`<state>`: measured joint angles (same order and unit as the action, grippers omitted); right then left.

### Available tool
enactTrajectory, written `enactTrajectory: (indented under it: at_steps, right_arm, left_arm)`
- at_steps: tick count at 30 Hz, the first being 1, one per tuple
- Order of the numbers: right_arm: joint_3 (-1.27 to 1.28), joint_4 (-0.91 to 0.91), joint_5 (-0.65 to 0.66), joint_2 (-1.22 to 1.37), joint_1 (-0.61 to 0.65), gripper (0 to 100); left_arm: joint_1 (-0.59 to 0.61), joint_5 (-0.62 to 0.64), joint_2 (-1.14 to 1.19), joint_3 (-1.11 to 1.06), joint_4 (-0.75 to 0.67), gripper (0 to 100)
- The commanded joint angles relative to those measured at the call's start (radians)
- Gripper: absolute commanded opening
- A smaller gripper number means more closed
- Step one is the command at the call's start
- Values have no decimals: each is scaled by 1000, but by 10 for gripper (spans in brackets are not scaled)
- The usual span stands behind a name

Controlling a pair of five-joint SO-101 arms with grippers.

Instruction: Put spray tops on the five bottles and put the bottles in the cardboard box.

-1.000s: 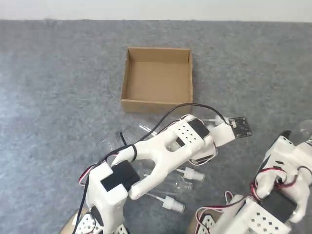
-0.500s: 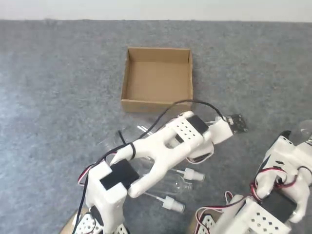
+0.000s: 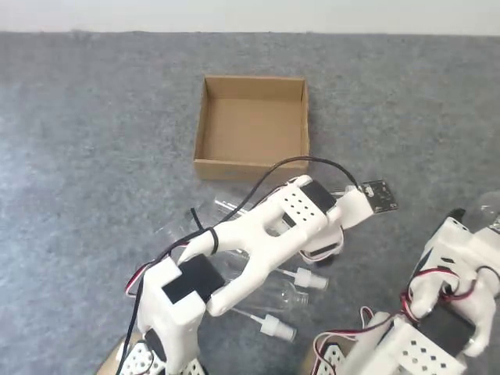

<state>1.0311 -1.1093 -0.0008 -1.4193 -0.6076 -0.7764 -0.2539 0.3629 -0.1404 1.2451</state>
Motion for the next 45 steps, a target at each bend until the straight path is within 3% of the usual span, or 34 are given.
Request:
enactTrajectory:
  at_steps: [1,13,26,41,45]
  right_arm:
    - [-8,15,2,-21,8,69]
    - [-8,15,2,-21,8,69]
    - [-8,15,2,-21,8,69]
    - [-8,15,2,-21,8,69]
    - [-8,15,2,-21,8,69]
  left_arm:
    - [-3,-31,-12,51,-44,221]
    - [-2,-207,-25,82,14,218]
    - [-20,-302,-12,122,31,218]
    - [-43,-311,57,87,-44,217]
    - [-41,-322,129,188,31,211]
